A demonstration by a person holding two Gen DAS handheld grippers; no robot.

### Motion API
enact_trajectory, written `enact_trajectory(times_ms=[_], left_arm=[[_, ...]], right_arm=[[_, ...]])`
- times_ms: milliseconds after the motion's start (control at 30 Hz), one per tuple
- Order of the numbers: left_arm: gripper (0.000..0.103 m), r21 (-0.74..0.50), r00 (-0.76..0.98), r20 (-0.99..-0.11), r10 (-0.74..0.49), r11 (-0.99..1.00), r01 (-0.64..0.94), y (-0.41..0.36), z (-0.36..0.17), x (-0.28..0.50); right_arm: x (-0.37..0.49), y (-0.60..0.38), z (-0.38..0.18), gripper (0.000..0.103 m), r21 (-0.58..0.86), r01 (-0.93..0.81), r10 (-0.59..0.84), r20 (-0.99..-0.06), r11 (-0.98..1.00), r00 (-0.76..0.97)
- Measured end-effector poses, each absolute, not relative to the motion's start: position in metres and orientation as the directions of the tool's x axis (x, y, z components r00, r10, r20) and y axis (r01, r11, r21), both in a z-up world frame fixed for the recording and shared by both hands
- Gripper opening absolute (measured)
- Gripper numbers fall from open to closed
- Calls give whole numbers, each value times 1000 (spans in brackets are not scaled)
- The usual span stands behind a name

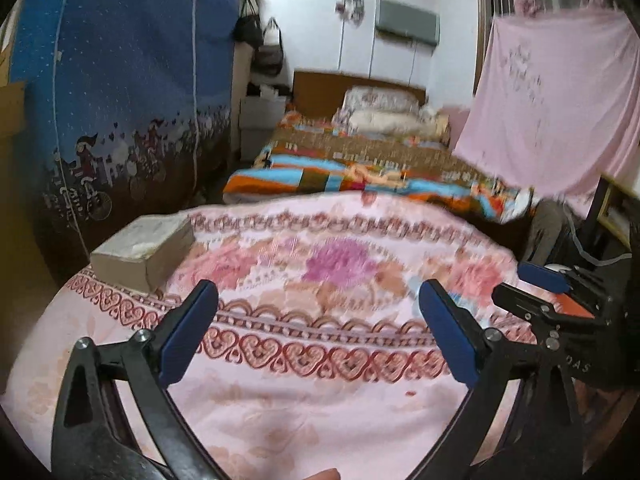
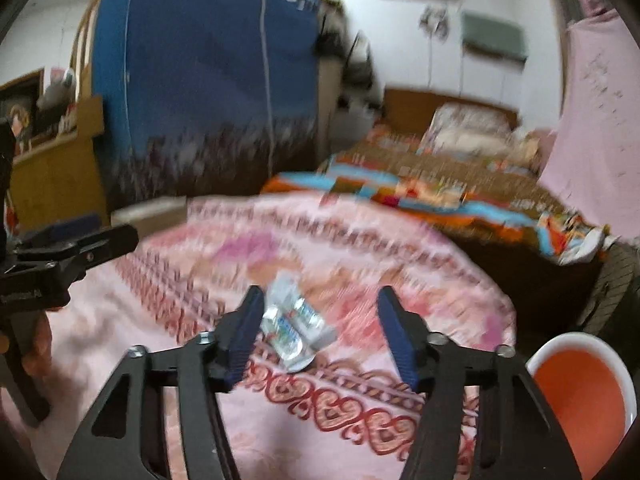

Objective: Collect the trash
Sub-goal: 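Close the right tool on the white-and-blue medicine tubes and lift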

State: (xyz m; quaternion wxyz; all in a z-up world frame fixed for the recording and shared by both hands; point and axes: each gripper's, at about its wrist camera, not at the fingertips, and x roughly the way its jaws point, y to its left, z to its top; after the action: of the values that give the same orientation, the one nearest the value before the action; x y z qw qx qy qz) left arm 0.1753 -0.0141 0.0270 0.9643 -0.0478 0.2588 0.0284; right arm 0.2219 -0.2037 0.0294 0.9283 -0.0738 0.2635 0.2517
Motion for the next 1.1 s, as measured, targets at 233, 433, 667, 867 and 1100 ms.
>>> enact_trajectory(times_ms=[233,433,667,867,1100], left_arm=[[75,-99,800,-600,-8,993,-65,-9,13,191],[74,-128,756,-653,-39,990,-60,-4,5,201],[73,-152,734,-676,-67,987,-50,-3,2,206],[69,-158,715,-690,-110,987,-1,-13,-1,214],[66,-159,651,-732,-198,980,119,-40,-6,232]], right_arm=[[237,-186,8,37,5,-560,423,-661,828,620],[243,-172,-5,31,-22,-580,384,-728,815,568],[240,-173,-4,19,-9,-594,402,-728,805,556],[231,-187,8,18,2,-558,421,-658,830,624],[229,-220,20,18,47,-418,364,-586,907,724]])
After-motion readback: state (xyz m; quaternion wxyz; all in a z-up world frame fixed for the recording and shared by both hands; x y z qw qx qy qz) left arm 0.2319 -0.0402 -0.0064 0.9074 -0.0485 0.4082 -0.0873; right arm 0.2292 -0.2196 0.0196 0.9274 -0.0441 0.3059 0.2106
